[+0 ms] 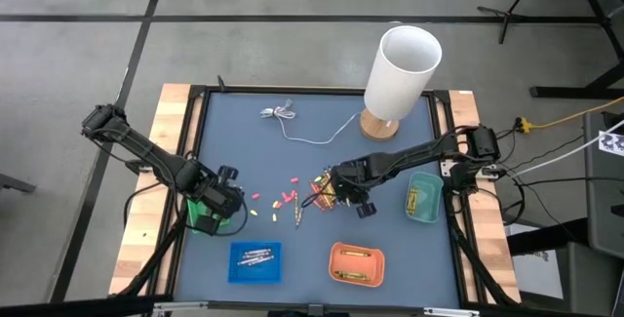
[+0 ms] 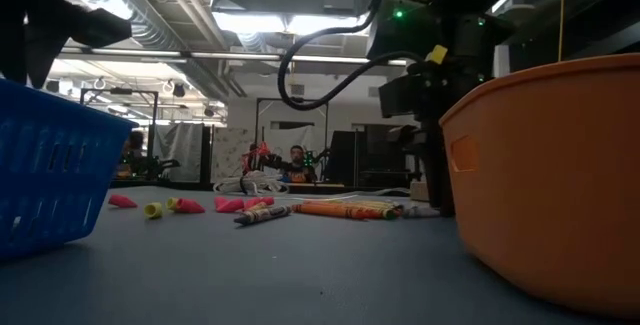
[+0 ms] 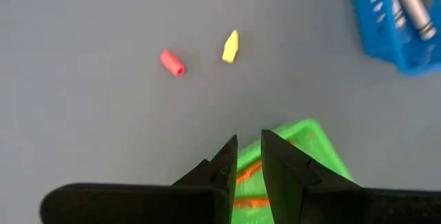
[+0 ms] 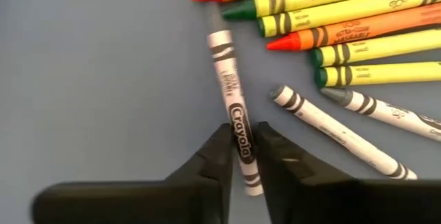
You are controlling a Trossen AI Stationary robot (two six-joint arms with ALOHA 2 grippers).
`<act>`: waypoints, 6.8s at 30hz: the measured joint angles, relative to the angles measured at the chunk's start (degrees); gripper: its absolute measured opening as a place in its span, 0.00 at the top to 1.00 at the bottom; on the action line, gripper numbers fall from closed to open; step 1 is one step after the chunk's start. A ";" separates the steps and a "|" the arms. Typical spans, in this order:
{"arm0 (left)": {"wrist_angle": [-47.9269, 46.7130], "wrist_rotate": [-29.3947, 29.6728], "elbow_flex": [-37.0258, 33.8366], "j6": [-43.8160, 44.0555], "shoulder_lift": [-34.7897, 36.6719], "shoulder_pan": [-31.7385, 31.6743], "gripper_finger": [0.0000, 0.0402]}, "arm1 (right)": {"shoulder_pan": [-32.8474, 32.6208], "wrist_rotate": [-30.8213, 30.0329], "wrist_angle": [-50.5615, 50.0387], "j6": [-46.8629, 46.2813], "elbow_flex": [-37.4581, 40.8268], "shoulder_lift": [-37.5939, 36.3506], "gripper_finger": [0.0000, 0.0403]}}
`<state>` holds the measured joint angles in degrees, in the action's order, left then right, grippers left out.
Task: Sort crayons
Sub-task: Put the gray crayon into the blue bin, then put the yellow crayon into the dark green bin
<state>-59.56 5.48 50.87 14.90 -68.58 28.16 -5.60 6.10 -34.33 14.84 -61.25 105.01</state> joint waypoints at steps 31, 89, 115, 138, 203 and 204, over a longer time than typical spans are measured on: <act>6.81 0.00 0.00 0.00 0.00 -0.02 0.87 | -11.22 3.55 29.53 -13.32 -21.37 2.63 0.95; 33.59 10.42 -0.02 -1.94 -0.02 -1.79 0.87 | -14.26 4.91 22.05 -17.49 -21.35 0.19 0.67; 46.61 10.03 -0.02 13.68 -22.74 -14.14 0.87 | -14.26 -12.28 -28.06 -26.32 -20.88 -12.00 0.67; 47.67 10.05 -0.02 49.78 -26.05 -12.90 0.87 | -14.26 -16.12 -25.53 -28.51 -15.12 -11.85 0.67; 50.74 3.40 0.00 65.70 -31.58 -15.41 0.71 | -14.26 -18.59 -34.50 -21.98 -15.13 -19.04 0.67; 50.72 3.90 0.00 65.69 -31.58 -15.41 0.70 | -14.26 -18.61 -34.53 -21.98 -15.13 -19.04 0.67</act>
<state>-8.84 9.37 50.87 80.59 -100.16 12.75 -19.86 -12.51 -68.86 -7.14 -76.38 85.97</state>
